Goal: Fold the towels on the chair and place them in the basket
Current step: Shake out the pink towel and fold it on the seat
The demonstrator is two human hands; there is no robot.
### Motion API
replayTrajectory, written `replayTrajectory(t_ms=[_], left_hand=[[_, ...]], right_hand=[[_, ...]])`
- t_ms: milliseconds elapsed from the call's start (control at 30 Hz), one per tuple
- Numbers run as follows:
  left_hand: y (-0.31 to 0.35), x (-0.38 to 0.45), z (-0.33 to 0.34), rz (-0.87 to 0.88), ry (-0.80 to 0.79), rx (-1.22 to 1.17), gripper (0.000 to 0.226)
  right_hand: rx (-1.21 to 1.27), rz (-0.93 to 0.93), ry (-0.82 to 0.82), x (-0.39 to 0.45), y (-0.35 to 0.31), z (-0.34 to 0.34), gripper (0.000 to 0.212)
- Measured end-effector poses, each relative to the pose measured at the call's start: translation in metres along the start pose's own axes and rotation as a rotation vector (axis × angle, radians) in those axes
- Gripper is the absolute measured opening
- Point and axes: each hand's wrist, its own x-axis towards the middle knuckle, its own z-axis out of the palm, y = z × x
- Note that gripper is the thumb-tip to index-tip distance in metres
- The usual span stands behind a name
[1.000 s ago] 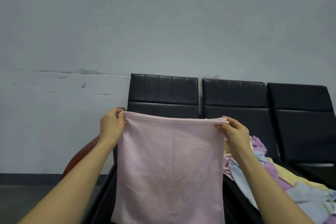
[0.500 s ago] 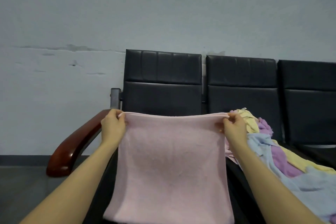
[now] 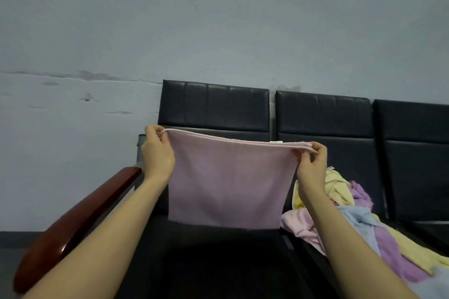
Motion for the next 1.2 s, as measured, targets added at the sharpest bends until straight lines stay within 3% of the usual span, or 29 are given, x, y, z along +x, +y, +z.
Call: replayTrajectory(t_ms=[333, 433, 700, 1200], left_hand=[[-0.055, -0.084, -0.042, -0.043, 0.026, 0.238, 0.014], [-0.082, -0.111, -0.054, 0.016, -0.047, 0.383, 0.013], [-0.135, -0.149, -0.055, -0.06, -0.254, 0.583, 0.024], [-0.193, -0.101, 0.026, -0.129, -0.273, 0.593, 0.026]], right_hand=[[-0.13, 0.088, -0.024, -0.072, 0.021, -0.041, 0.016], [-0.206, 0.205, -0.038, -0.106, 0.041, -0.059, 0.017], [-0.527, 0.48, -0.037, -0.159, 0.092, -0.088, 0.024], [-0.54, 0.434, -0.151, -0.097, 0.16, -0.039, 0.025]])
